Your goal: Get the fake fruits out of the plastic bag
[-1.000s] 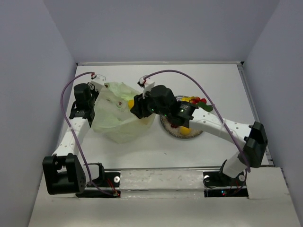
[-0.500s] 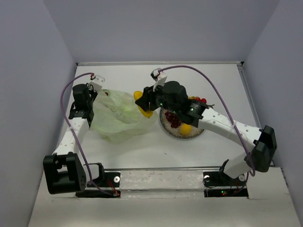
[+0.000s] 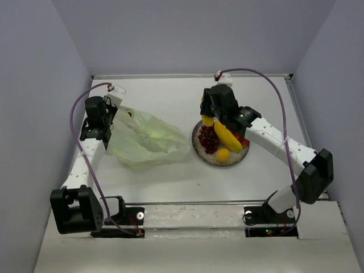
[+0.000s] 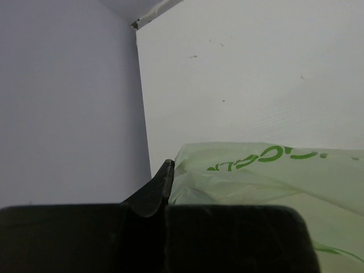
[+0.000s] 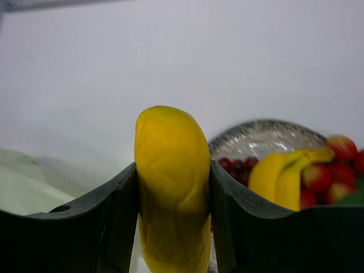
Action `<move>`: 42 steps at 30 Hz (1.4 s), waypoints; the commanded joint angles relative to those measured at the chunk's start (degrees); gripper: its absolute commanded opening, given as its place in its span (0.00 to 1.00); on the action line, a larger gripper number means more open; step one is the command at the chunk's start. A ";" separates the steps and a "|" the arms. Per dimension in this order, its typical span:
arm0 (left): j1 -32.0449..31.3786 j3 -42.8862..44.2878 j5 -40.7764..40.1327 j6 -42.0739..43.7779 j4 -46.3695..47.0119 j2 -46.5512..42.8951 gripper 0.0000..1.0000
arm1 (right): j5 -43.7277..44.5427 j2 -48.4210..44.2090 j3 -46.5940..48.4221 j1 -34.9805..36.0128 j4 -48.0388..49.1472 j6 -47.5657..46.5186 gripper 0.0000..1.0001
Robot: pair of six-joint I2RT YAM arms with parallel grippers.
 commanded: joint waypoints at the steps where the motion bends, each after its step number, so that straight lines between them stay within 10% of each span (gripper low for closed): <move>1: -0.96 5.91 5.22 -3.26 -3.74 -2.18 0.00 | 9.00 -0.48 -5.46 1.04 -10.02 -0.65 0.11; 21: -4.65 10.14 3.47 -6.95 -2.17 2.57 0.00 | 11.55 13.94 -3.27 1.04 -11.52 -9.80 0.37; 34: -5.00 8.82 3.56 -7.04 -1.81 2.92 0.00 | 11.56 16.14 -1.69 1.56 -13.54 -9.54 0.78; 42: -5.00 8.73 4.88 -7.31 -2.25 3.27 0.00 | 10.93 14.38 0.59 2.09 -14.15 -9.72 0.80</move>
